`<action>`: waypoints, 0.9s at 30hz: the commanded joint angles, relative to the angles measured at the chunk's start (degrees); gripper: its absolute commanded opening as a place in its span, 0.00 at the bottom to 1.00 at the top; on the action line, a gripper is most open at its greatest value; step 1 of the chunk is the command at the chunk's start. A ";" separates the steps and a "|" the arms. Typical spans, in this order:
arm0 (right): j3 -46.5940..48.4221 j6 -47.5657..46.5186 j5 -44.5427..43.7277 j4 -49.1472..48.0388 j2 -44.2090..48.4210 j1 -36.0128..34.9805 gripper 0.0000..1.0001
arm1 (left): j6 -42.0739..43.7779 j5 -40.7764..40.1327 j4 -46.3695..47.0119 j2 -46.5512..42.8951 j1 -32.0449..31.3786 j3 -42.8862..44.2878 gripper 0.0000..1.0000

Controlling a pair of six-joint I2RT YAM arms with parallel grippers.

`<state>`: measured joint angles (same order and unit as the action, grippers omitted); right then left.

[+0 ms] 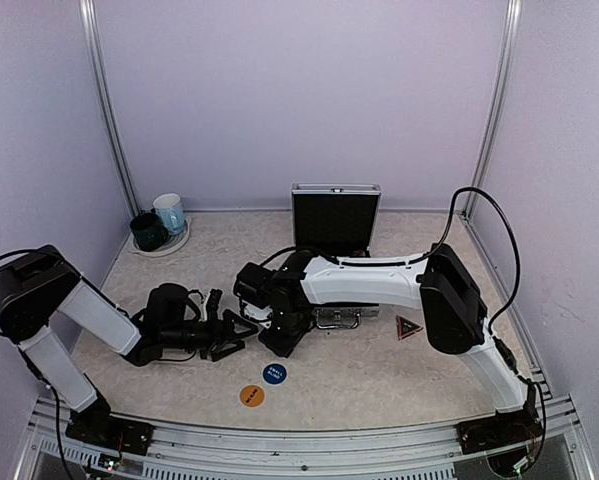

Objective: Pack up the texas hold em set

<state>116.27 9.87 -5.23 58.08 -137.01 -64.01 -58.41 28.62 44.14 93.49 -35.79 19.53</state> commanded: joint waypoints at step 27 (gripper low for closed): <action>-2.81 -0.57 3.75 -3.90 2.65 1.25 0.55 | -0.93 -2.43 -2.29 -2.63 0.47 -3.49 0.72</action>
<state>109.60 9.63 -3.60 51.16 -132.09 -63.20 -62.43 29.87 50.39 95.31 -36.07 17.04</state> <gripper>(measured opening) 0.514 0.722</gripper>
